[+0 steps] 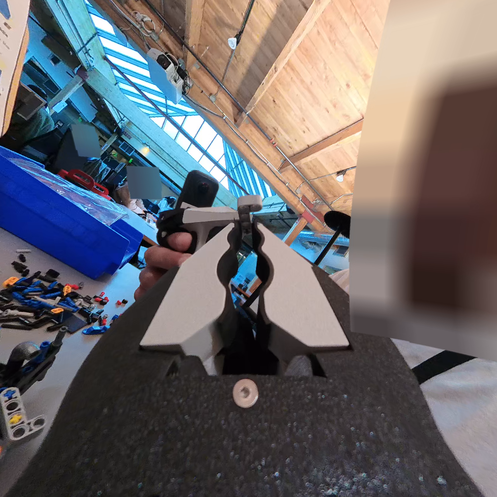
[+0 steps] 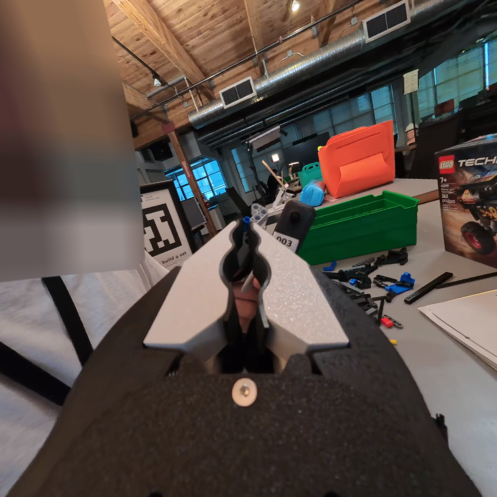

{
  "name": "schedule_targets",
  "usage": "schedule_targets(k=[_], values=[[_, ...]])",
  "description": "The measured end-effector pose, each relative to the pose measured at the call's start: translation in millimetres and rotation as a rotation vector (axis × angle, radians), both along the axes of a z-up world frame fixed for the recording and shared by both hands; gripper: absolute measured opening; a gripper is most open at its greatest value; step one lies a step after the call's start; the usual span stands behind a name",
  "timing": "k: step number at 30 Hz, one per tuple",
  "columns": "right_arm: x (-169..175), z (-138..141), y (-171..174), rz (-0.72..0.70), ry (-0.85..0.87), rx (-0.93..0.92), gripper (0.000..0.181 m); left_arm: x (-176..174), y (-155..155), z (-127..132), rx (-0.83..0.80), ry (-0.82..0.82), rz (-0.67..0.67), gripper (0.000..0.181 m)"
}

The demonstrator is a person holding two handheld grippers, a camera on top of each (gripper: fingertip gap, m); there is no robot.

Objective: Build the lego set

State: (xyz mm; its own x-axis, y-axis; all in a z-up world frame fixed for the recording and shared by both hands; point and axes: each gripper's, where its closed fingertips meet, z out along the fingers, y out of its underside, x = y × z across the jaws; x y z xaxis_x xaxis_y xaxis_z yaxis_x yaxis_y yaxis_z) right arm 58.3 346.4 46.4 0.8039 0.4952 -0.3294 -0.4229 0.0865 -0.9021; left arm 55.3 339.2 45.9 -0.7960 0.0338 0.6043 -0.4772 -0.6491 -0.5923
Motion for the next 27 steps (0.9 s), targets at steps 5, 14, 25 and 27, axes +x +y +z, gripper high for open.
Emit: schedule_targets(k=[5,14,25,27], values=[[-1.3,-5.8,-1.1,0.029,-0.01,-0.051,0.002,-1.1,-1.0,-5.4,0.067,0.007,-0.02,0.005],[-19.5,-52.4,8.9,0.082,-0.097,-0.236,0.003,-17.6,2.9,-56.3,0.611,-0.099,0.057,0.005],[-2.9,-49.4,20.2,-0.01,0.03,-0.151,0.002,-15.6,11.4,-53.0,0.426,-0.049,0.086,0.006],[-4.0,-51.0,24.4,-0.046,0.008,-0.143,0.003,-15.3,9.4,-51.4,0.413,-0.05,0.085,0.005]])
